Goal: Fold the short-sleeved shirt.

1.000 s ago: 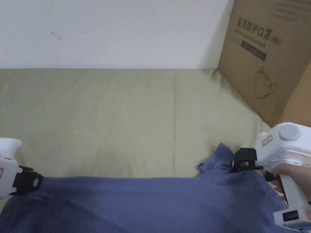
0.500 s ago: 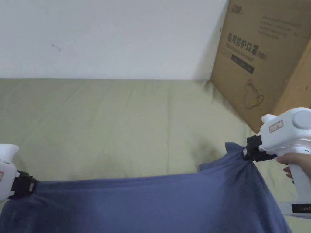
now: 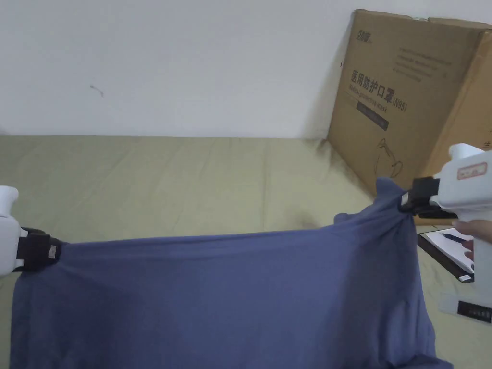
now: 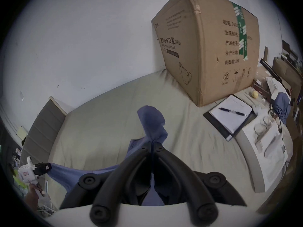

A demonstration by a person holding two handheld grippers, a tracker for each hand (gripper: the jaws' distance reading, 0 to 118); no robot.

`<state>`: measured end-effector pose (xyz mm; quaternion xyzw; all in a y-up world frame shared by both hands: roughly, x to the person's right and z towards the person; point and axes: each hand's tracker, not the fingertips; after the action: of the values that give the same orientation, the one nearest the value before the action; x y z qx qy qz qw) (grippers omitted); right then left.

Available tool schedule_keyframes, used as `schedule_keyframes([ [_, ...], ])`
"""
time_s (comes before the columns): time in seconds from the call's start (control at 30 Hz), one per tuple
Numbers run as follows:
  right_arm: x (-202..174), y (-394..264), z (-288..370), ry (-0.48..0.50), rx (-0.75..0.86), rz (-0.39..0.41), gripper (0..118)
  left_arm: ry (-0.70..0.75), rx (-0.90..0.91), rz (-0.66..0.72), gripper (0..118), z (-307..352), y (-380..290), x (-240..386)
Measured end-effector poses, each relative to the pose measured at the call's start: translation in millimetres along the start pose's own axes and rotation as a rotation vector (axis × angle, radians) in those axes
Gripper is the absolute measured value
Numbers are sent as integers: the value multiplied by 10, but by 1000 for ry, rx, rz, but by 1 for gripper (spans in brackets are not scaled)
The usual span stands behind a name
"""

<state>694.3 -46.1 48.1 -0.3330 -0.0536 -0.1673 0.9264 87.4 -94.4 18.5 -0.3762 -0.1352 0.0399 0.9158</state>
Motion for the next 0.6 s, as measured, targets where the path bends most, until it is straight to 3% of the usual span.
schedule_keyframes([
  [0.17,290,-849,507,39,-29,-43,1,-65,-38,47,0,438,-755,10],
  [0.33,652,-1824,877,-1,-148,-62,1,-117,-181,74,0,733,-1577,-1],
  [0.6,885,-2602,583,-97,-239,-145,1,-83,-261,15,2,495,-2139,-3],
])
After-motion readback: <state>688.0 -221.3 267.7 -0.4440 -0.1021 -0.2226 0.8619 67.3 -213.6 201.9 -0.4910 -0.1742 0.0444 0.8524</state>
